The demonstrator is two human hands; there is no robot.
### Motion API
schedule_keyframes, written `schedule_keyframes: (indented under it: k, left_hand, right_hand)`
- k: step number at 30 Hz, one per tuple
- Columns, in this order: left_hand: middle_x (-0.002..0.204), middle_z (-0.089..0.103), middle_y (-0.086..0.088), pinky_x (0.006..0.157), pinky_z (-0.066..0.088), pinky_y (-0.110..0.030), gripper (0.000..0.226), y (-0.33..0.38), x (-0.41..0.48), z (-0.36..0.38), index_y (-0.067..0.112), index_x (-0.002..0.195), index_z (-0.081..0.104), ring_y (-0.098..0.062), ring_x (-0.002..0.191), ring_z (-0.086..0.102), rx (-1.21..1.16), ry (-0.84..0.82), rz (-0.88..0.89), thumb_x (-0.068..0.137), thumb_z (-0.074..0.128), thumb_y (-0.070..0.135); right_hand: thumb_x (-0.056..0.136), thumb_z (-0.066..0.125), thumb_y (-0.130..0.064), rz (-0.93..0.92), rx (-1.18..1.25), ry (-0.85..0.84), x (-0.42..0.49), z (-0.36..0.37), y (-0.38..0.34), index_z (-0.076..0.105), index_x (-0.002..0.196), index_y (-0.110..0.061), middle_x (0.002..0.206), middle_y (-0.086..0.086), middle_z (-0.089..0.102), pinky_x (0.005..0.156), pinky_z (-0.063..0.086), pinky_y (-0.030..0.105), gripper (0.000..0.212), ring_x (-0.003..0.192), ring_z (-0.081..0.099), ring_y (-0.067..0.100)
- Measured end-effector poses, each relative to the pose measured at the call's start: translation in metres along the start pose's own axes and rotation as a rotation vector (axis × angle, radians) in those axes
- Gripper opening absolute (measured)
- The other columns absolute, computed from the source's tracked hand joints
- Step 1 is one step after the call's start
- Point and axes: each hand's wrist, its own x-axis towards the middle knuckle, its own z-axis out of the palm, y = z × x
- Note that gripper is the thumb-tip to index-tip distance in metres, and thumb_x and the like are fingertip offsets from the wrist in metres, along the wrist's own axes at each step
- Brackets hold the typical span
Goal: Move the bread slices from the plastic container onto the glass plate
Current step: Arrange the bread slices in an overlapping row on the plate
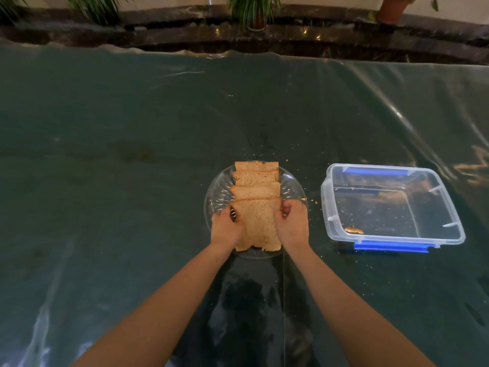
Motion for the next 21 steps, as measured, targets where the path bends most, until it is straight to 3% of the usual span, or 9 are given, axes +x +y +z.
schedule_keyframes:
  k: [5,8,10,13,16,18,21]
  left_hand:
    - [0.112,0.067,-0.014,0.090,0.054,-0.043,0.027,0.006,0.006,-0.005,0.014,0.105,0.063,-0.028,0.105,0.064,-0.085,-0.048,0.021,0.080,0.054,0.007]
    - [0.114,0.066,-0.003,0.088,0.055,-0.036,0.047,0.006,0.013,-0.004,0.017,0.129,0.057,-0.019,0.106,0.062,-0.177,-0.083,0.011,0.083,0.058,0.008]
    - [0.113,0.062,0.002,0.079,0.053,-0.027,0.053,0.004,0.015,-0.004,0.016,0.137,0.051,-0.014,0.101,0.059,-0.198,-0.065,0.012,0.086,0.060,0.009]
    - [0.123,0.060,-0.003,0.084,0.054,-0.029,0.051,0.003,0.018,-0.003,0.013,0.137,0.052,-0.016,0.106,0.060,-0.175,-0.039,0.025,0.087,0.060,0.008]
    - [0.094,0.063,0.008,0.063,0.049,-0.015,0.041,0.002,0.020,-0.002,0.010,0.128,0.059,-0.001,0.081,0.058,-0.182,-0.029,0.048,0.087,0.059,0.004]
    - [0.086,0.060,0.013,0.056,0.045,-0.010,0.041,0.002,0.022,-0.002,0.011,0.127,0.059,0.002,0.073,0.055,-0.179,-0.027,0.047,0.087,0.060,0.003]
    - [0.102,0.064,0.000,0.062,0.047,-0.014,0.046,0.003,0.025,-0.002,0.010,0.132,0.056,-0.001,0.073,0.055,-0.165,-0.022,0.044,0.087,0.060,0.003]
  right_hand:
    - [0.086,0.058,-0.020,-0.002,0.056,-0.102,0.009,-0.002,-0.001,0.058,0.121,-0.007,0.120,0.011,0.059,0.098,0.049,0.042,0.037,0.110,0.056,0.025]
    - [0.086,0.058,-0.023,0.050,0.089,-0.203,0.014,-0.002,-0.004,0.054,0.127,-0.009,0.123,0.012,0.059,0.096,0.051,0.038,0.044,0.105,0.059,0.023]
    - [0.086,0.059,-0.024,0.060,0.093,-0.219,0.016,-0.001,-0.004,0.055,0.127,-0.007,0.122,0.015,0.059,0.093,0.051,0.034,0.044,0.100,0.060,0.021]
    - [0.086,0.061,-0.024,0.067,0.107,-0.220,0.017,-0.001,-0.004,0.055,0.128,-0.007,0.123,0.014,0.059,0.097,0.052,0.039,0.046,0.105,0.062,0.024]
    - [0.085,0.062,-0.022,0.082,0.137,-0.212,0.017,0.000,-0.005,0.055,0.126,-0.006,0.123,0.015,0.059,0.097,0.052,0.042,0.045,0.106,0.062,0.026]
    - [0.084,0.062,-0.021,0.097,0.155,-0.211,0.017,0.001,-0.006,0.055,0.126,-0.006,0.124,0.015,0.058,0.097,0.052,0.043,0.045,0.107,0.062,0.027]
    - [0.084,0.062,-0.022,0.108,0.153,-0.198,0.017,0.001,-0.007,0.055,0.126,-0.006,0.124,0.014,0.059,0.097,0.052,0.042,0.045,0.107,0.061,0.026]
